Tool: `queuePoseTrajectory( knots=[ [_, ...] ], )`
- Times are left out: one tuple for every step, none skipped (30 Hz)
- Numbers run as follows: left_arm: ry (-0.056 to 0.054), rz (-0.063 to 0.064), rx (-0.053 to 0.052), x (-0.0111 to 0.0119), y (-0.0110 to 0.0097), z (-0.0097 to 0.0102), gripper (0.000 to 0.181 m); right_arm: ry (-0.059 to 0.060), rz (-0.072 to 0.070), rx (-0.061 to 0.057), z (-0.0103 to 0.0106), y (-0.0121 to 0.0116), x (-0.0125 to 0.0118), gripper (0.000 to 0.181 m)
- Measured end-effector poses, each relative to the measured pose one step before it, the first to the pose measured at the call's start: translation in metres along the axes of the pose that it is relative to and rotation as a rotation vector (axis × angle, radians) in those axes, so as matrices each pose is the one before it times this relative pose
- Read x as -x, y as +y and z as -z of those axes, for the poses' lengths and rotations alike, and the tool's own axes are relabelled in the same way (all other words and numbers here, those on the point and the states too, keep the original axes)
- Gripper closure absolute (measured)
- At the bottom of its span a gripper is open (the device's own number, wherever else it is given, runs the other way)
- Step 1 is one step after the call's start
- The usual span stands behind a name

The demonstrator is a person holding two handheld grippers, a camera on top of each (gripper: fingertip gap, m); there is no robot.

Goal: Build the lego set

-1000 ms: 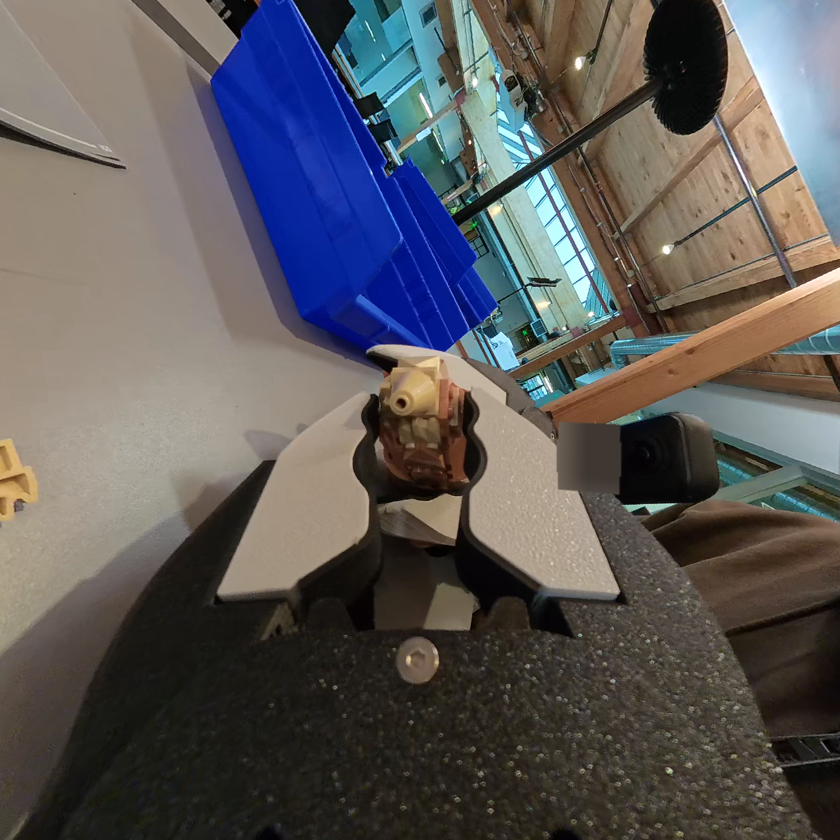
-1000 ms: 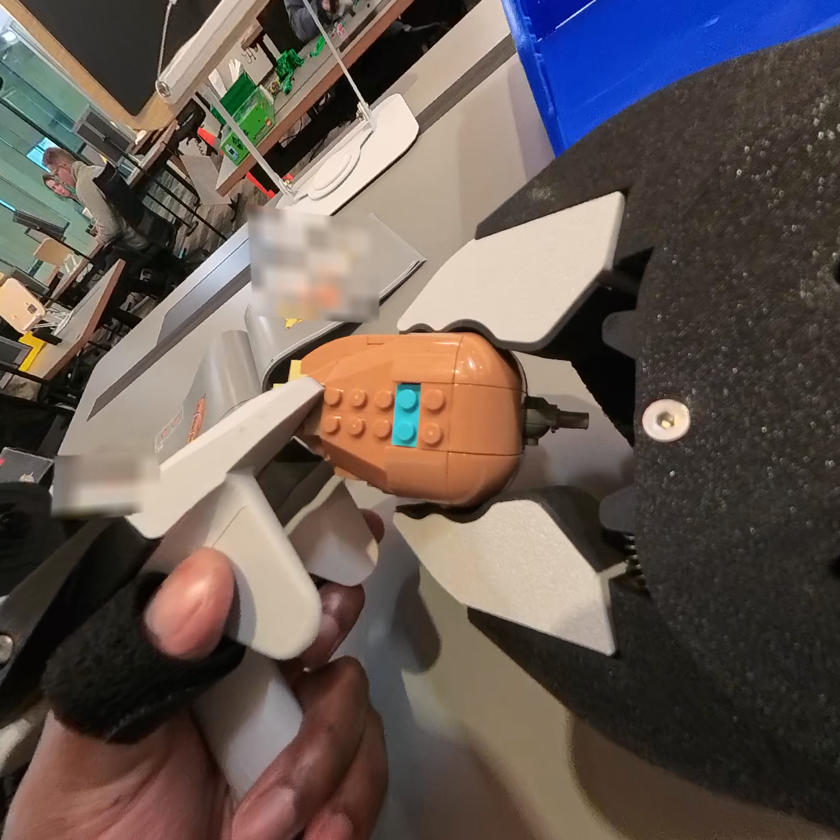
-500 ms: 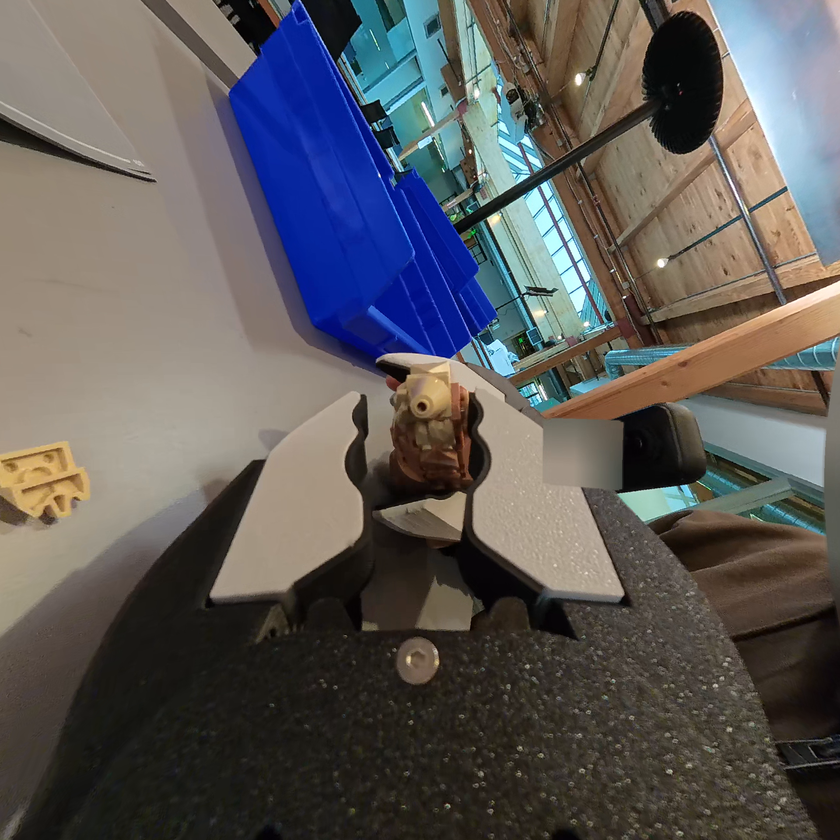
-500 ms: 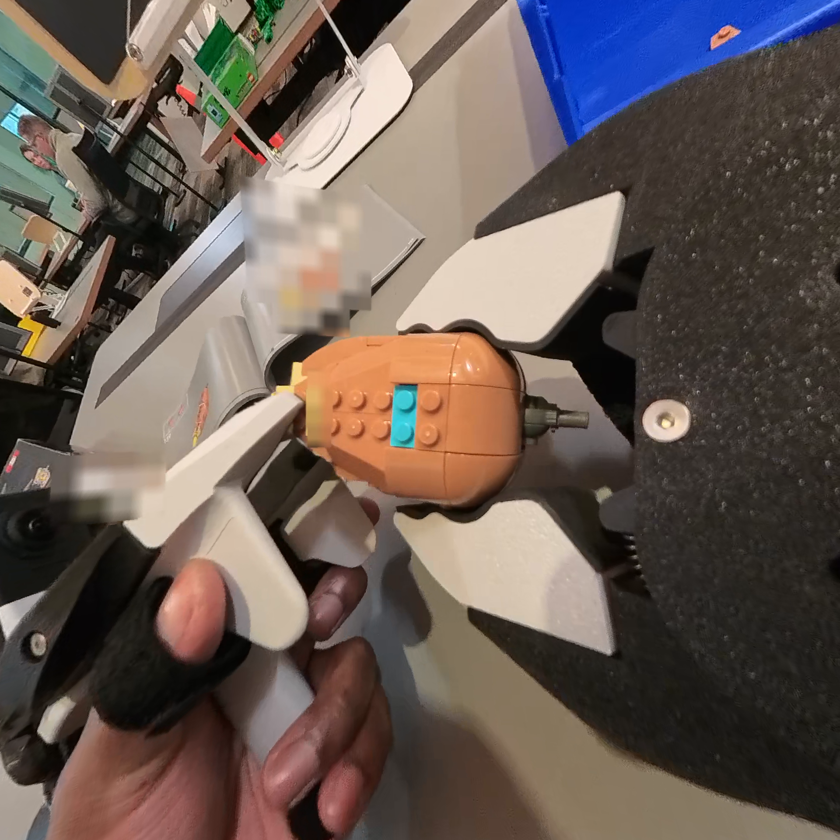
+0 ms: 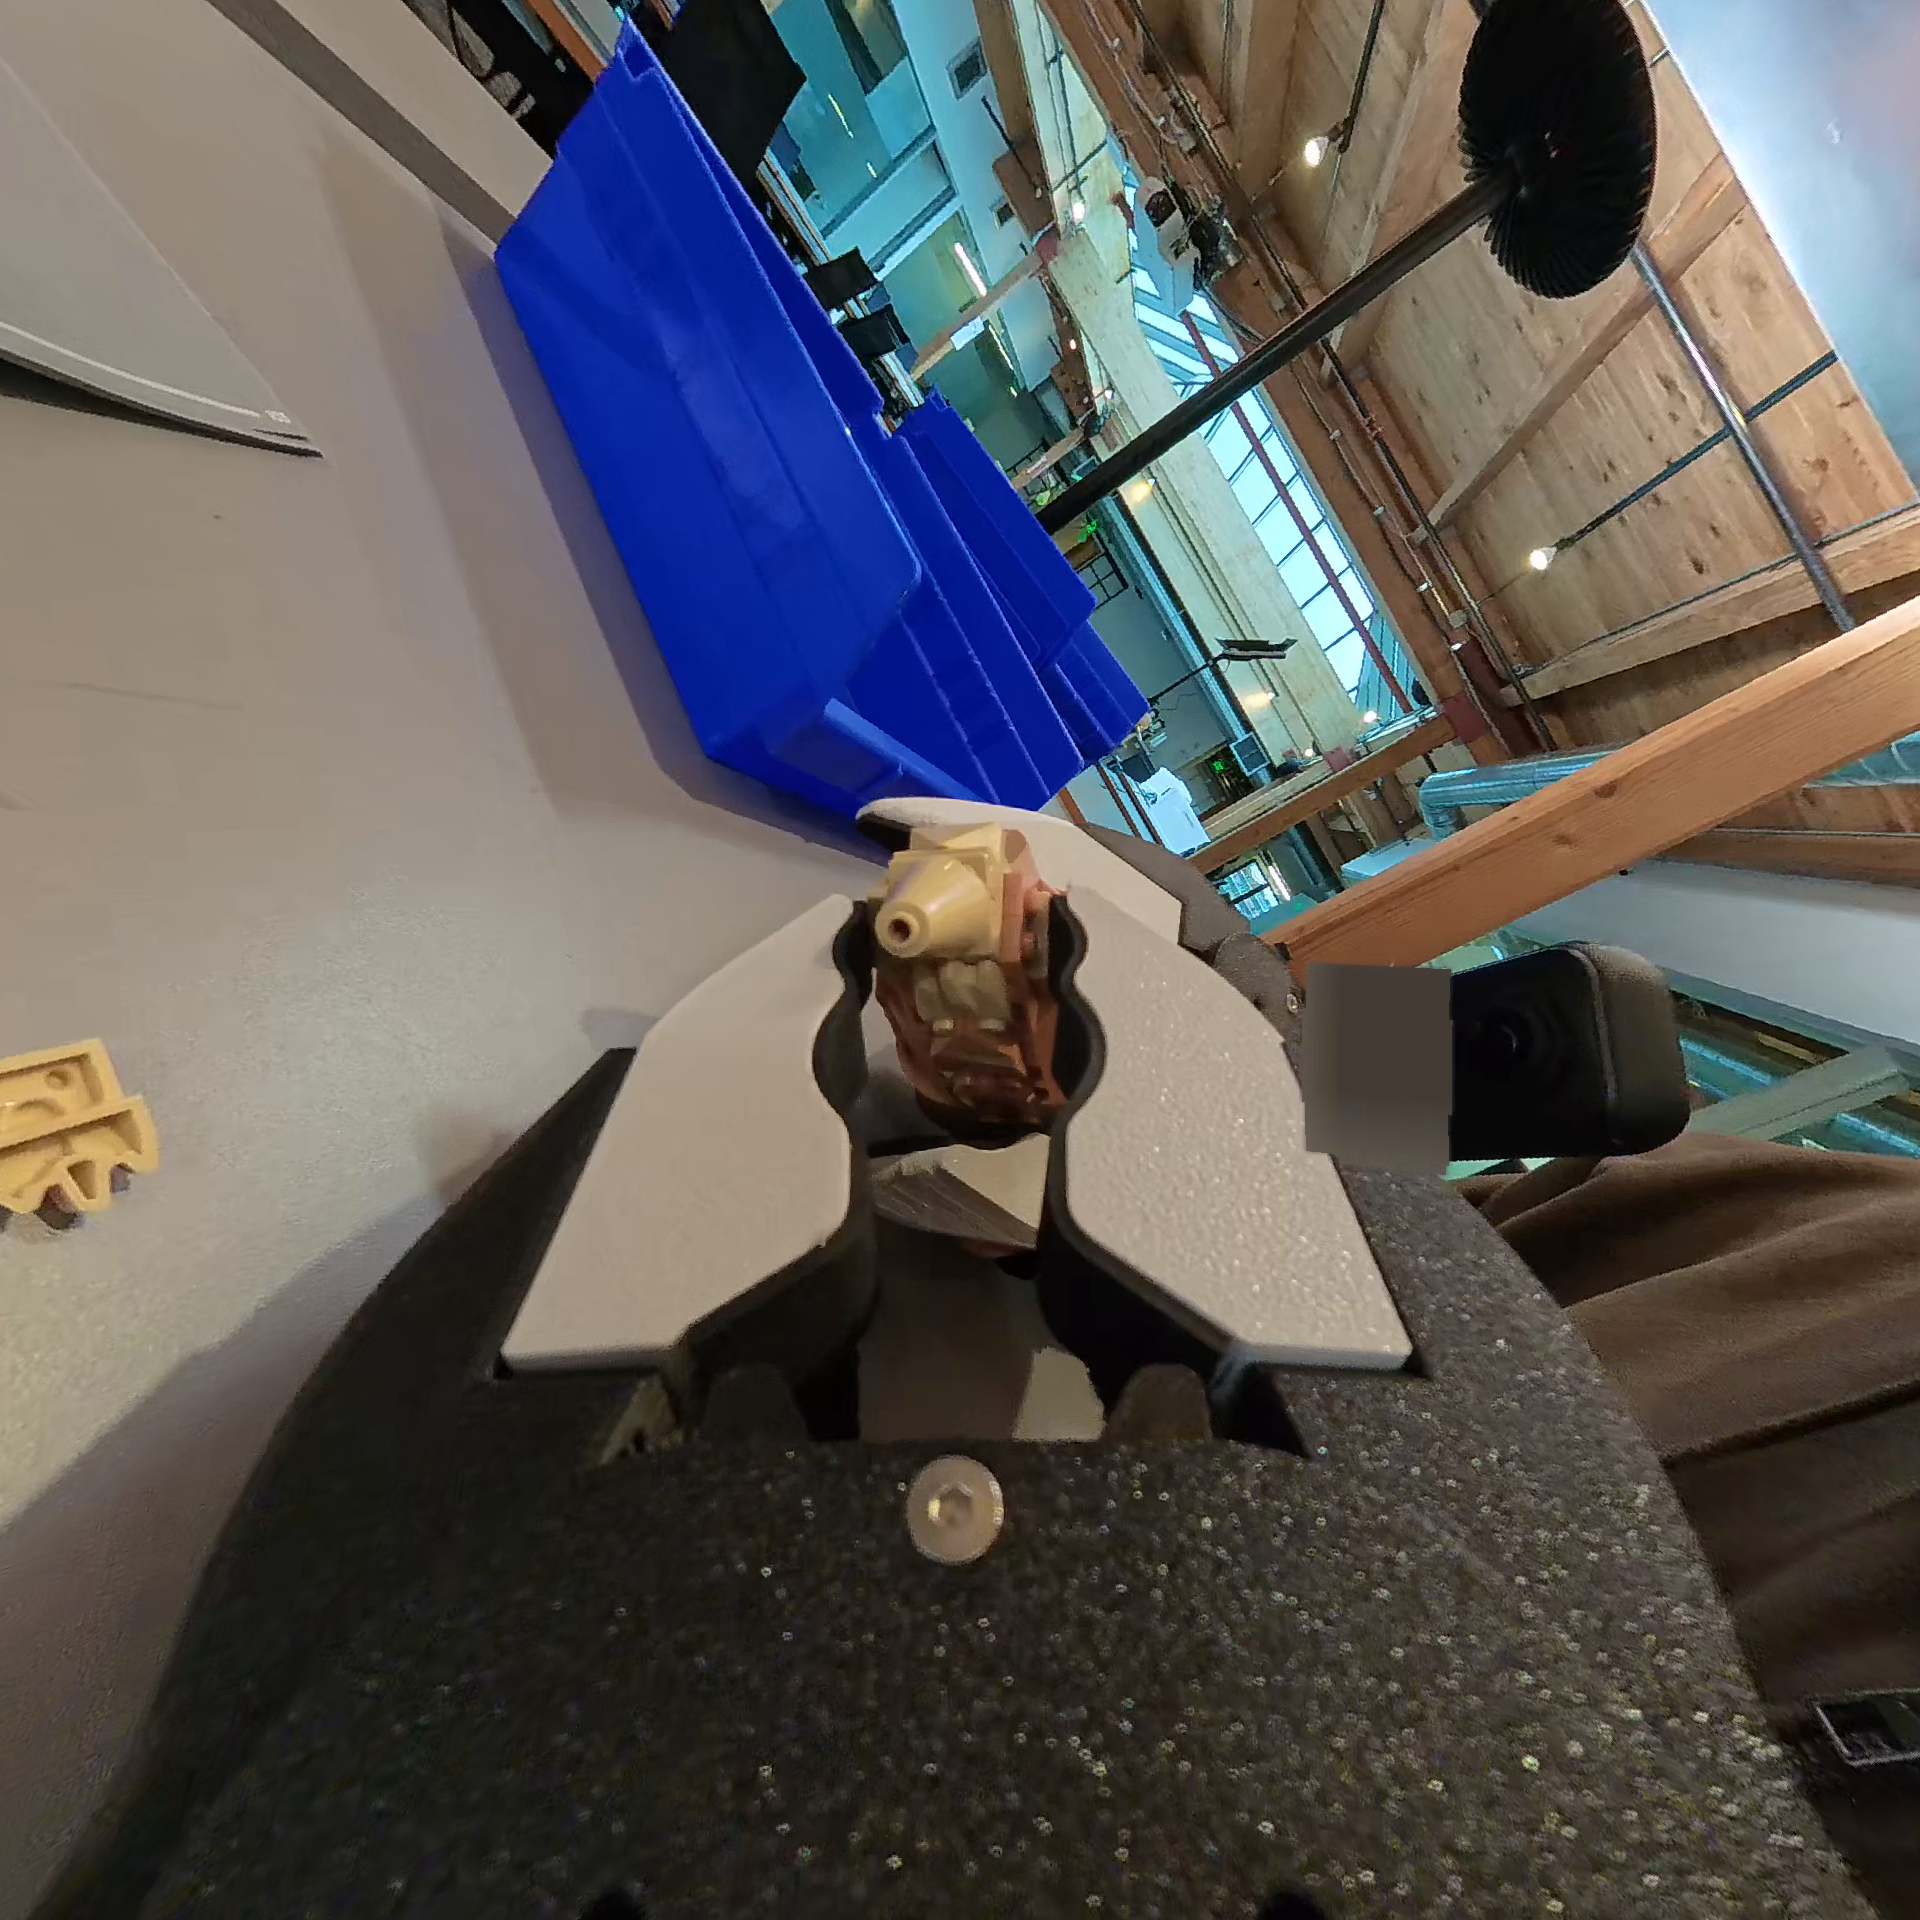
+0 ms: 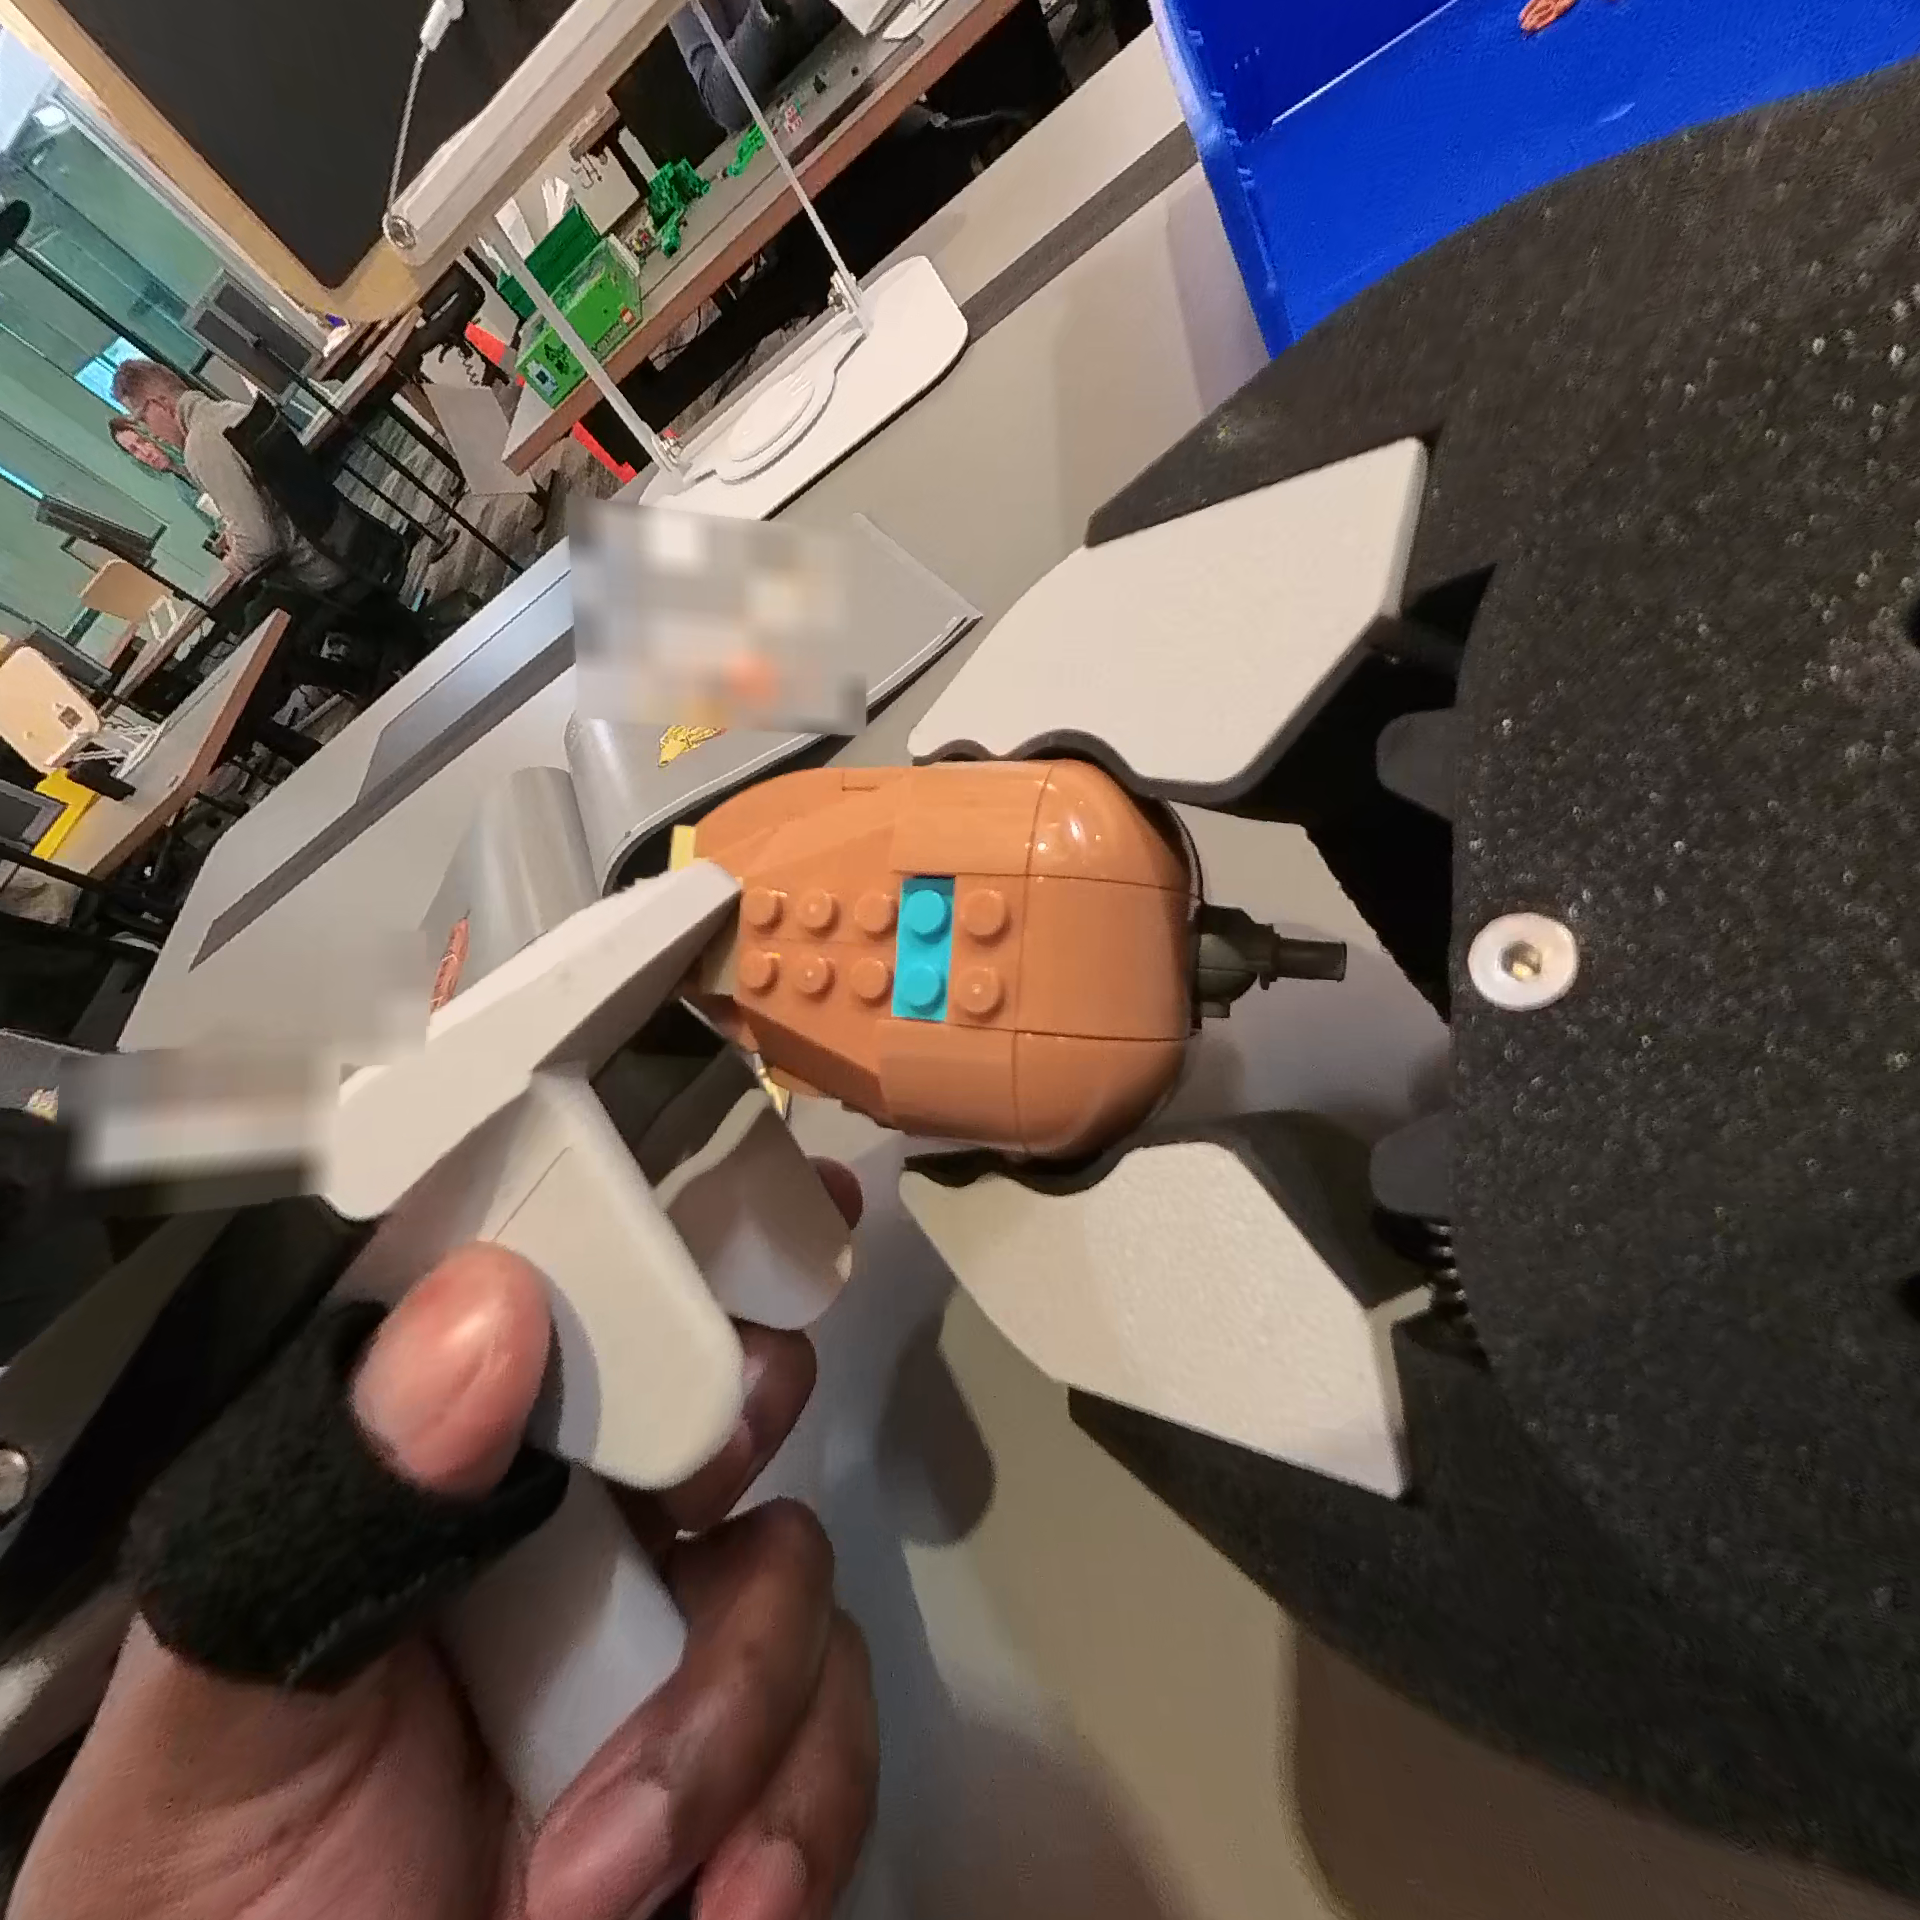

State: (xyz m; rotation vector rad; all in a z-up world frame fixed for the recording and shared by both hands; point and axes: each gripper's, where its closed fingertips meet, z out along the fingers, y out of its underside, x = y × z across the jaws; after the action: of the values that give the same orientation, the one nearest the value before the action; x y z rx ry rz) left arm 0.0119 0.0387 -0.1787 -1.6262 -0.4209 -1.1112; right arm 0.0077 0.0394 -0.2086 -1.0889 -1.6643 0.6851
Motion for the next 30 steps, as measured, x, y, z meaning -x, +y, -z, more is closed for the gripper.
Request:
queuePoseTrajectory(
  knots=[
    [-0.0038,-0.0047,-0.0020,0.00018,0.00016,-0.00005,0.148,-0.0015,-0.0014,0.0013,-0.00001,0.00022,0.00010,0.112],
    [-0.0037,-0.0069,-0.0015,-0.00004,0.00003,0.00008,0.149,-0.0005,0.0004,0.0019,-0.00012,0.00035,0.00009,0.112],
    [-0.0019,-0.0050,-0.0010,0.00012,0.00003,0.00007,0.149,0.0021,0.0032,0.0021,-0.00012,0.00028,-0.00003,0.112],
    [-0.0028,0.0019,-0.0019,0.00050,0.00006,-0.00018,0.149,-0.0005,-0.0013,0.0034,-0.00017,0.00043,0.00007,0.112],
    [-0.0023,0.0014,-0.0013,0.00053,0.00006,-0.00009,0.149,-0.0028,-0.0035,0.0020,-0.00029,0.00042,0.00017,0.112],
    [-0.0022,-0.0053,0.0008,0.00027,0.00015,-0.00007,0.149,0.0014,0.0023,0.0032,-0.00022,0.00064,0.00001,0.112],
    [-0.0020,-0.0058,0.0002,-0.00004,0.00001,-0.00007,0.149,0.0038,0.0039,0.0021,-0.00003,0.00031,-0.00030,0.112],
    [0.0000,-0.0005,-0.0005,-0.00008,-0.00008,0.00006,0.149,-0.0019,-0.0040,-0.0015,0.00020,-0.00033,0.00011,0.112],
    [0.0012,0.0024,0.0024,0.00018,0.00012,-0.00006,0.149,-0.0023,-0.0026,0.0008,-0.00002,0.00012,0.00017,0.112],
    [0.0005,-0.0044,0.0052,0.00008,0.00022,0.00006,0.149,0.0041,0.0059,0.0029,-0.00036,0.00075,-0.00007,0.112],
    [-0.0003,-0.0058,-0.0019,-0.00014,-0.00029,0.00005,0.149,0.0028,0.0017,-0.0005,-0.00019,0.00002,-0.00032,0.112],
    [0.0000,0.0080,-0.0077,0.00000,-0.00043,-0.00028,0.148,-0.0040,-0.0081,-0.0033,-0.00007,-0.00044,-0.00037,0.112],
    [0.0069,0.0112,-0.0031,0.00007,-0.00046,-0.00037,0.149,-0.0075,-0.0133,-0.0062,-0.00010,-0.00051,-0.00029,0.112],
    [0.0111,0.0037,0.0013,-0.00049,-0.00067,-0.00045,0.149,0.0017,-0.0016,-0.0033,0.00004,-0.00012,-0.00075,0.112],
    [0.0088,-0.0046,-0.0031,-0.00098,-0.00052,0.00000,0.149,0.0042,0.0034,-0.0051,0.00043,-0.00113,-0.00061,0.112],
    [0.0038,-0.0028,-0.0052,-0.00134,-0.00044,0.00033,0.148,-0.0040,-0.0073,-0.0060,0.00027,-0.00128,0.00021,0.112],
    [0.0003,-0.0030,-0.0043,-0.00120,-0.00039,0.00043,0.148,-0.0061,-0.0149,-0.0087,0.00034,-0.00118,0.00002,0.112],
    [0.0023,-0.0059,0.0017,-0.00132,0.00017,0.00036,0.148,-0.0013,-0.0122,-0.0074,0.00045,-0.00108,-0.00070,0.112],
    [0.0004,-0.0031,0.0061,-0.00068,0.00044,0.00041,0.148,0.0026,-0.0049,-0.0034,0.00046,-0.00059,-0.00116,0.112],
    [0.0002,-0.0011,0.0047,-0.00057,0.00027,0.00050,0.148,0.0018,0.0008,-0.0032,0.00033,-0.00036,-0.00073,0.112],
    [-0.0010,0.0013,0.0038,-0.00015,0.00024,0.00031,0.148,-0.0014,0.0000,-0.0011,0.00002,-0.00015,0.00028,0.112],
    [-0.0010,0.0004,0.0026,-0.00001,0.00015,0.00023,0.148,-0.0006,-0.0007,-0.0009,0.00001,-0.00007,0.00035,0.112],
    [0.0001,-0.0003,0.0029,-0.00005,0.00011,0.00029,0.148,0.0001,0.0015,-0.0001,0.00010,-0.00010,0.00017,0.112],
    [0.0006,0.0009,0.0026,-0.00006,0.00006,0.00009,0.148,0.0002,0.0013,-0.0001,0.00009,-0.00006,0.00008,0.112],
    [-0.0005,0.0001,0.0014,0.00022,0.00013,0.00006,0.148,0.0002,0.0013,0.0009,-0.00006,0.00014,0.00000,0.112],
    [-0.0030,-0.0011,0.0002,0.00044,0.00006,0.00010,0.149,0.0009,0.0021,0.0034,-0.00022,0.00045,0.00009,0.112],
    [-0.0074,0.0005,-0.0042,0.00103,-0.00002,-0.00002,0.149,0.0013,0.0002,0.0030,-0.00016,0.00048,0.00009,0.112],
    [-0.0046,0.0024,-0.0041,0.00063,0.00022,-0.00019,0.149,-0.0025,-0.0037,0.0027,-0.00014,0.00054,0.00015,0.112],
    [-0.0031,0.0026,0.0030,0.00056,0.00043,-0.00014,0.149,-0.0008,0.0011,0.0041,-0.00013,0.00107,0.00027,0.112],
    [0.0002,-0.0046,0.0051,-0.00005,0.00030,-0.00027,0.149,0.0034,0.0046,0.0008,0.00006,0.00056,-0.00024,0.112]
  ],
)
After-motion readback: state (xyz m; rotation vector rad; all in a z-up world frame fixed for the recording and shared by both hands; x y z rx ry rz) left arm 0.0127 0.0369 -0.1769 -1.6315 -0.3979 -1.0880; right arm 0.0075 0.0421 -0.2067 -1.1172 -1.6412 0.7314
